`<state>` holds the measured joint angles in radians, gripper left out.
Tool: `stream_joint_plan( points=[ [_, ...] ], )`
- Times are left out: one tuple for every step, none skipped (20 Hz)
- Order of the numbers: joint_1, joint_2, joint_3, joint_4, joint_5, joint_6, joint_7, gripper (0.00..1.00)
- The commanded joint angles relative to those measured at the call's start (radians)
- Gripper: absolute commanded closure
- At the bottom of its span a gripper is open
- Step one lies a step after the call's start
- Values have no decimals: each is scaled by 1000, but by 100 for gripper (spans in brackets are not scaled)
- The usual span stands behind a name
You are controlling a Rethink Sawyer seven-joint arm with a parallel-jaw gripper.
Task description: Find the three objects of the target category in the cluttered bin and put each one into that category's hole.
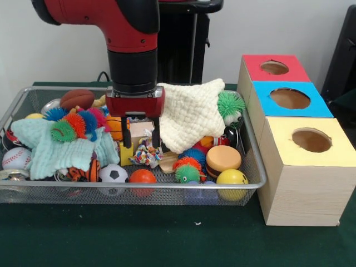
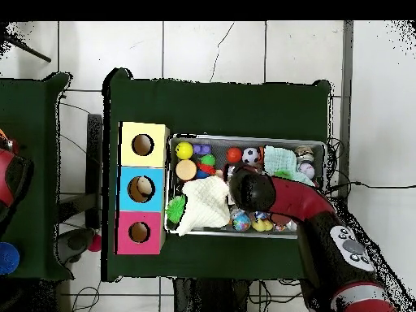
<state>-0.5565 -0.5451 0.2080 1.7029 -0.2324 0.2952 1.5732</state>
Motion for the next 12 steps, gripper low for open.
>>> stream_joint_plan(
  points=[
    [-18, 7, 118, 99, 86, 105, 129, 0],
    [-14, 6, 113, 98, 89, 110, 127, 0],
    [-9, 6, 108, 97, 91, 115, 125, 0],
    [-1, 8, 96, 92, 86, 112, 122, 0],
    [12, 12, 77, 86, 80, 111, 122, 0],
    [24, 17, 58, 78, 71, 113, 118, 0],
    [36, 25, 40, 69, 58, 114, 110, 0],
    [47, 32, 23, 59, 44, 115, 101, 0],
    [56, 39, 8, 51, 34, 115, 98, 0],
    [62, 45, -2, 45, 26, 110, 94, 0],
    [72, 53, -18, 34, 13, 110, 87, 0],
    [83, 59, -34, 23, -1, 108, 77, 0]
  ],
)
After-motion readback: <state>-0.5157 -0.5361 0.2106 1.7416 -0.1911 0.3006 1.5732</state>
